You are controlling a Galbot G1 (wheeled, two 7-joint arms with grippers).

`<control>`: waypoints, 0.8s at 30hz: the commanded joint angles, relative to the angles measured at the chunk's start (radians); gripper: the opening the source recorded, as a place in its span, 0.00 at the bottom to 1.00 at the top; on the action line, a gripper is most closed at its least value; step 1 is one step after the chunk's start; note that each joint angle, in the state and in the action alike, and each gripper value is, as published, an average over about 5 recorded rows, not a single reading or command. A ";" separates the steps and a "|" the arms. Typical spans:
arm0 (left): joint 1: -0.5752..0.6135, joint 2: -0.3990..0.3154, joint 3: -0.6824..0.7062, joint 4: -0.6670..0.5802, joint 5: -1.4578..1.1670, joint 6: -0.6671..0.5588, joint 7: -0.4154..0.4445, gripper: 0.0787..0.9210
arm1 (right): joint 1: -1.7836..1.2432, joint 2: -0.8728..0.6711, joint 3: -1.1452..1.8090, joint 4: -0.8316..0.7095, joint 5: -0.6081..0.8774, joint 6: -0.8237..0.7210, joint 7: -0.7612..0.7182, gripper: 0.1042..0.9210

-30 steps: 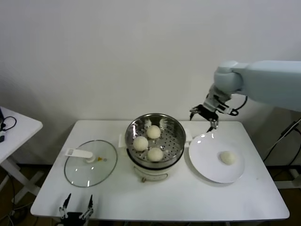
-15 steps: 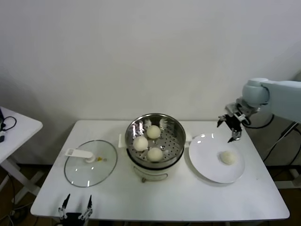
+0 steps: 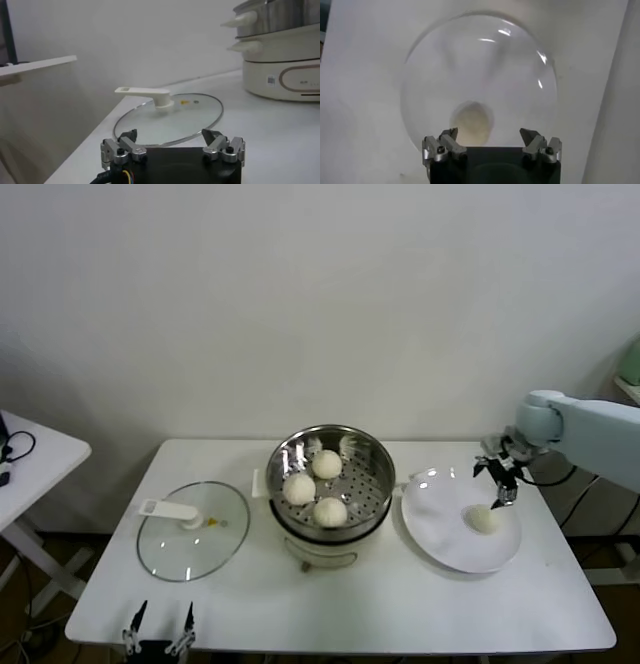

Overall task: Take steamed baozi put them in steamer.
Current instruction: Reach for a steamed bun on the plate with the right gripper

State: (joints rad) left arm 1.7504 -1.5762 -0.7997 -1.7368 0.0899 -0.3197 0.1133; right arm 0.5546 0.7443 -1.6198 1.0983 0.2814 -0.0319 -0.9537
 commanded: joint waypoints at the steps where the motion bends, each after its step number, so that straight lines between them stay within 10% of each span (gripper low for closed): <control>1: 0.004 -0.002 -0.004 0.003 0.003 -0.001 0.000 0.88 | -0.220 0.013 0.178 -0.141 -0.108 0.001 0.005 0.88; 24: -0.004 0.003 -0.008 0.017 0.006 -0.002 0.000 0.88 | -0.334 0.028 0.307 -0.200 -0.174 0.018 -0.006 0.88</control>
State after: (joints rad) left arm 1.7478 -1.5750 -0.8087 -1.7195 0.0943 -0.3220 0.1131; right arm 0.2632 0.7724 -1.3592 0.9209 0.1283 -0.0160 -0.9584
